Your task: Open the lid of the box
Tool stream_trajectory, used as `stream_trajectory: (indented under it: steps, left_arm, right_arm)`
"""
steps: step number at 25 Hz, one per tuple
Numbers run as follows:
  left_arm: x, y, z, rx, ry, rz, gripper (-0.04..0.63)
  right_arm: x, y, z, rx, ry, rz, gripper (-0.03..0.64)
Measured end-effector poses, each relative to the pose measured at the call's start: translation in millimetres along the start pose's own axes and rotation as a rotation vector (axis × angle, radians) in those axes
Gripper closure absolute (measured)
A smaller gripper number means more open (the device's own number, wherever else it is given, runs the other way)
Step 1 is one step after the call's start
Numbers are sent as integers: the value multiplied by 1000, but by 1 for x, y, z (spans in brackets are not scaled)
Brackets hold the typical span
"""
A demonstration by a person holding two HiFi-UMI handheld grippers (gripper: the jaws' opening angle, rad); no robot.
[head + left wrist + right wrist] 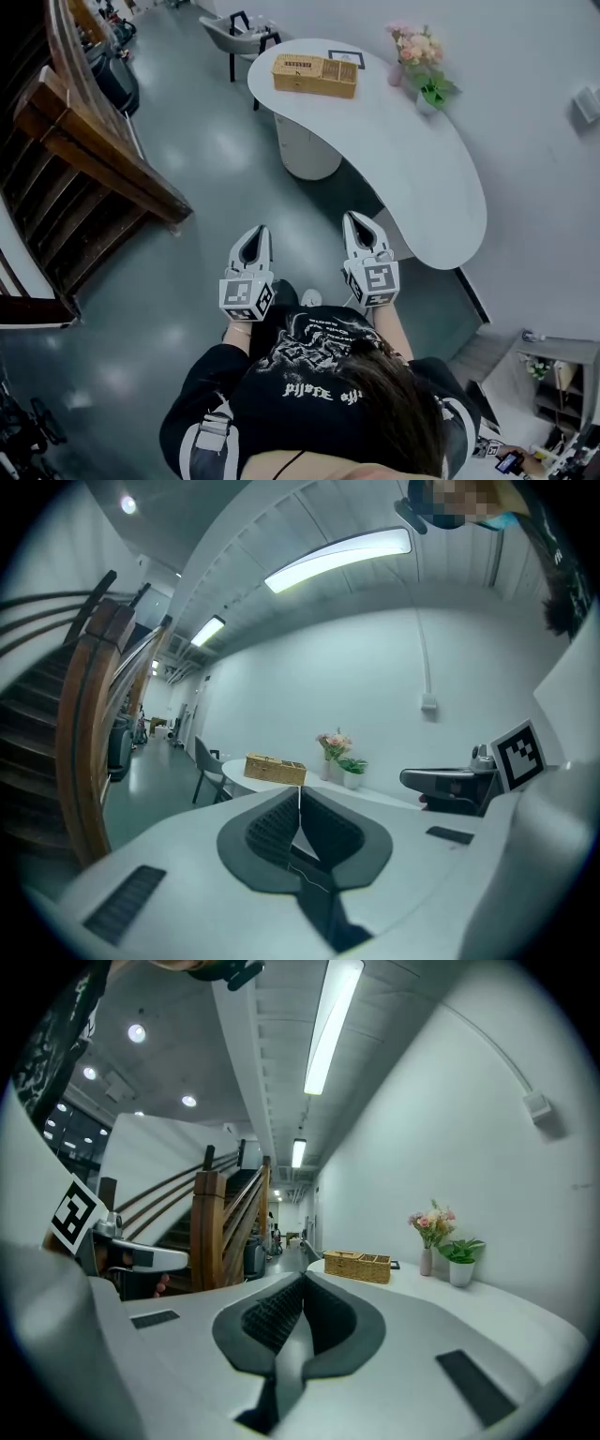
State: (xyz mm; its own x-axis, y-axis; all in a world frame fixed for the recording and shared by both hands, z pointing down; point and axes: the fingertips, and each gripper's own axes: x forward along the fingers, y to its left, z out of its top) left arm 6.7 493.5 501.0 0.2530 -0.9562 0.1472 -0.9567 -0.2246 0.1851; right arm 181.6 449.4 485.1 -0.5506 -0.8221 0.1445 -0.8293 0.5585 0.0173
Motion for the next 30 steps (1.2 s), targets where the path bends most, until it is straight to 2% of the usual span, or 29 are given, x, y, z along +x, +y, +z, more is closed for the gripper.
stream_trajectory:
  steps: [5, 12, 19, 25, 30]
  left_arm:
    - [7, -8, -4, -6, 10, -14, 571]
    - [39, 9, -2, -4, 32, -25, 571]
    - [88, 42, 19, 17, 31, -48, 571]
    - [134, 77, 31, 13, 36, -86, 571]
    - [176, 104, 47, 21, 33, -139, 571]
  right_arm:
    - [5, -2, 2, -32, 15, 26, 591]
    - [36, -15, 6, -18, 19, 15, 591]
    - [89, -32, 10, 38, 25, -5, 591]
    - [139, -40, 21, 20, 24, -34, 591]
    - [175, -53, 30, 32, 23, -93, 591]
